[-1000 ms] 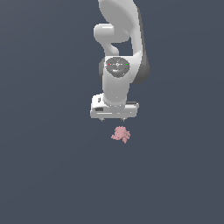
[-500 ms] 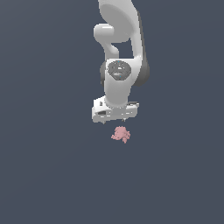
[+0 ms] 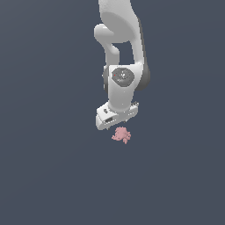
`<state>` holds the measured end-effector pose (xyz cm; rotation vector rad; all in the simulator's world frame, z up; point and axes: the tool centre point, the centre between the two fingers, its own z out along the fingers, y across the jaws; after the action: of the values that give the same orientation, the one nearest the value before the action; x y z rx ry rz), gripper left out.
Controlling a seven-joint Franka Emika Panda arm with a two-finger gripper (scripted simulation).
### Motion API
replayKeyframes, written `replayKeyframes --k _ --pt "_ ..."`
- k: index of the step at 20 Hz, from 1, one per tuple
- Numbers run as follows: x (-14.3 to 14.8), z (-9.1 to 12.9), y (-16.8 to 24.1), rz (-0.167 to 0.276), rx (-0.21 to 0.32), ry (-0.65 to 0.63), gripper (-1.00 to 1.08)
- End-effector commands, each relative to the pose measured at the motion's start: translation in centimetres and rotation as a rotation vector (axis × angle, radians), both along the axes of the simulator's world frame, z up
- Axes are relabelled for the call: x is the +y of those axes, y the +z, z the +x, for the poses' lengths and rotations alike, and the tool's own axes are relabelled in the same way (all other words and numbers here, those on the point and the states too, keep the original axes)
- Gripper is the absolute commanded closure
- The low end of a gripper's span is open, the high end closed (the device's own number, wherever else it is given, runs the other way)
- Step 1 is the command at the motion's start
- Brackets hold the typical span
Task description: Pick up the object and move it to a goal position.
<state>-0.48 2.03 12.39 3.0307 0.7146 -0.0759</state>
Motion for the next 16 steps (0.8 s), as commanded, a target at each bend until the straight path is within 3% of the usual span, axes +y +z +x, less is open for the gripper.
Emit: replayKeyframes --k 1,16 --pt "0.3 0.1 -0.6 0.005 -0.001 0.076 -0.92" --pt "2.4 0.4 -3.6 0.036 -0.015 0.515 -0.92"
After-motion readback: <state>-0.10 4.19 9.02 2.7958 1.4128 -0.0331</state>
